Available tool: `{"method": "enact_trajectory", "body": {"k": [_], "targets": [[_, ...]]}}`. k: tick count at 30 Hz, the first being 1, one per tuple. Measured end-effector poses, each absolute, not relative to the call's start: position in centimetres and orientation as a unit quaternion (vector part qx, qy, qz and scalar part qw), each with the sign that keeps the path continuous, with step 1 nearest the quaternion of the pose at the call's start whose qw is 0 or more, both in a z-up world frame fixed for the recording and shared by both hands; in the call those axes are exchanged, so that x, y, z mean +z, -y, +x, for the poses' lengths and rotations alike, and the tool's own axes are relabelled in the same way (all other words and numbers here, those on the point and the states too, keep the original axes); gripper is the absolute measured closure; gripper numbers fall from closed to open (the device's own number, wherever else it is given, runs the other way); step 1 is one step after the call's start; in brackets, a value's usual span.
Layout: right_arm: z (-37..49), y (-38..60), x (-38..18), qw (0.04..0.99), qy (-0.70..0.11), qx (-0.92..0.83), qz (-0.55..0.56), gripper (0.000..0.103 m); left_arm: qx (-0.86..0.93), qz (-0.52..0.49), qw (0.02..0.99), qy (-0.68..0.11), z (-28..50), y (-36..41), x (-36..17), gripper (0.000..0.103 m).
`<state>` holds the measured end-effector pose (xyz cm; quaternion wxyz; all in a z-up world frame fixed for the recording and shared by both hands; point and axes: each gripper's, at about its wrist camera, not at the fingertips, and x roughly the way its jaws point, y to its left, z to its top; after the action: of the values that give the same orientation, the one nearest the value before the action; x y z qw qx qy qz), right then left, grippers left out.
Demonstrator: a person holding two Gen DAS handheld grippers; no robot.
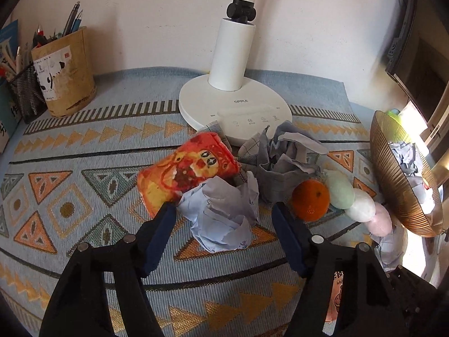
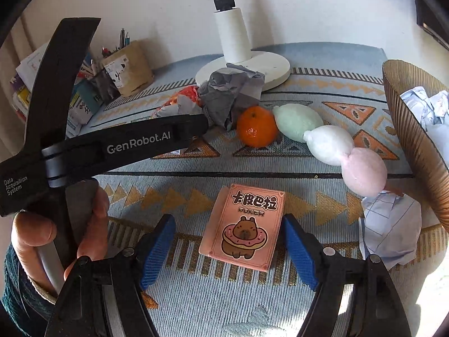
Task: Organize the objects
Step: 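Grasp a paper ball with the left gripper while the right grasps the pink capybara box, then carry the paper ball and pink box over the bowl with both grippers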
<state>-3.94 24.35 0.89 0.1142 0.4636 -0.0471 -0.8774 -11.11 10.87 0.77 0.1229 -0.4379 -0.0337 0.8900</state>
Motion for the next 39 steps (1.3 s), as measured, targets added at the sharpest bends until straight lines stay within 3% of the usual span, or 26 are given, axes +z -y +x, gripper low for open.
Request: {"method": "enact_trajectory", "body": {"k": [2,5,9,15,22,24,26,30,33,37,39], "targets": [[-4.1,-24.0,0.8,0.102,0.027,-0.883,0.457,0.037,0.895,-0.427,0.125,0.024,-10.9,-10.9,1.0,0.053],[-4.0,-23.9,0.7,0.088,-0.005,-0.890,0.447,0.062,0.896,-0.422,0.134,0.026,-10.5,-10.5,1.2,0.055],[-3.0,-25.4,1.1,0.131,0.038,-0.884,0.447,0.063,0.894,-0.416,0.154,0.058,-8.5,-9.5,2.3,0.055],[2.6,-27.6,3.0,0.150,0.022,-0.898,0.413,0.063,0.905,-0.381,0.172,0.085,-1.8,-8.0,4.2,0.055],[5.4,-28.9,0.9,0.126,0.001,-0.890,0.437,0.063,0.903,-0.383,0.173,0.089,1.6,-9.1,1.9,0.055],[5.7,-28.8,0.8,0.126,-0.006,-0.890,0.439,0.056,0.906,-0.381,0.163,0.084,1.8,-9.0,1.7,0.055],[6.2,-29.0,0.8,0.129,-0.003,-0.890,0.438,0.035,0.911,-0.368,0.167,0.082,2.0,-8.9,1.9,0.055],[7.0,-28.6,0.4,0.114,-0.007,-0.895,0.432,0.034,0.912,-0.368,0.163,0.076,2.3,-9.1,1.7,0.055],[7.4,-28.2,0.3,0.098,-0.012,-0.903,0.419,0.036,0.914,-0.364,0.161,0.078,2.5,-8.9,1.7,0.054],[8.1,-27.5,0.1,0.056,-0.035,-0.915,0.398,0.062,0.914,-0.362,0.159,0.084,2.5,-8.7,1.7,0.054],[8.5,-27.4,0.2,0.056,-0.034,-0.916,0.395,0.063,0.915,-0.361,0.159,0.084,2.5,-8.7,1.8,0.054]]}}
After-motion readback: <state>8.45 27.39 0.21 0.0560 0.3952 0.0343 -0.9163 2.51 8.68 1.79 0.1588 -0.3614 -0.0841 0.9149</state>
